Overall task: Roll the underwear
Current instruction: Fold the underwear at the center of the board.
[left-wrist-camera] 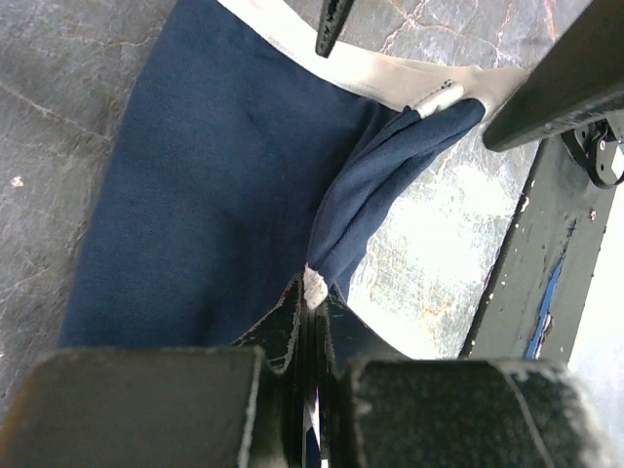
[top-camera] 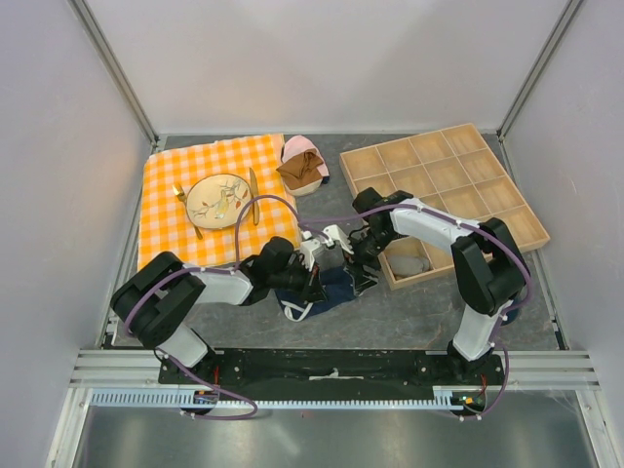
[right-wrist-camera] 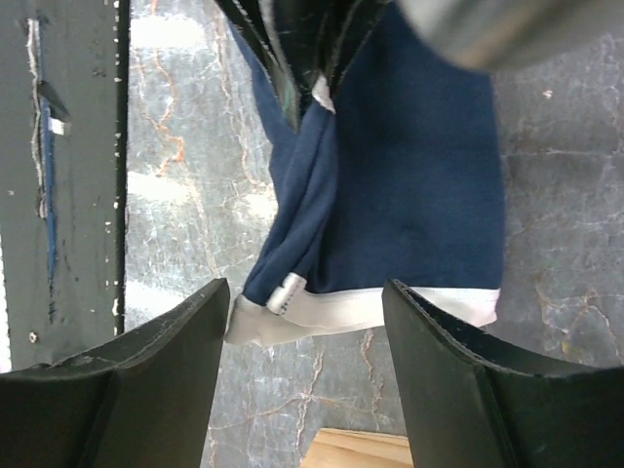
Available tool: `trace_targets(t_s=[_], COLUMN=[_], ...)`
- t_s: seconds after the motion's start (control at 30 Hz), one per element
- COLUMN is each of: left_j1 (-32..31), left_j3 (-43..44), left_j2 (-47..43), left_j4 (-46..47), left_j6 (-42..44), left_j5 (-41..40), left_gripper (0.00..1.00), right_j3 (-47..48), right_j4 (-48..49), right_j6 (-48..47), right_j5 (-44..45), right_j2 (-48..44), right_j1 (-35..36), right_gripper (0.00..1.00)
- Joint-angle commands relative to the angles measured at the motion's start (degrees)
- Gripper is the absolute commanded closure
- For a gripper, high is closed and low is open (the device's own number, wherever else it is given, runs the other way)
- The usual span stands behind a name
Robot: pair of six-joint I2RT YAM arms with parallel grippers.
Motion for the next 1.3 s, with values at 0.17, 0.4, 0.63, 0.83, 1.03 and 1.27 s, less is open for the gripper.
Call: trace_targets(t_s=[0.17, 0.4, 0.63, 0.83, 1.03, 1.27], left_j1=[1.19, 1.63, 2.16, 3.13, 4.18, 5.41], left_j3=[-0.69, -1.31, -1.66, -1.49, -1.22, -2.36], left_j2=[0.44, 0.00, -0.17, -0.88, -0.53, -0.52], left_j4=[3.10, 3.98, 4.86, 5.04, 5.47, 7.67], left_j6=[-3.02, -3.55, -3.99, -4.34, -4.51, -6.27], left_j5=[0.46, 0.64, 0.82, 0.73, 1.25, 0.29], left_gripper=[0.98, 0.98, 0.98, 0.98, 0.98, 0.98], right_j3=[-1.15, 1.40, 4.56, 6.05, 8.25, 12.03], right_j4=[2.16, -2.59, 0.65, 5.49, 5.93, 5.84], right_j6=[1.95, -0.16, 4.93, 10.47, 11.53, 12.67], right_j5=[2.18, -0.19, 2.08, 5.25, 2.88, 1.39], right_j2=[-0.06, 2.22, 3.81, 4.95, 5.91, 9.25], right_j1=[0.40, 0.40, 0.23, -0.30, -1.18, -1.35], right_gripper=[0.41, 0.72, 0.86, 0.89, 0.89, 0.89])
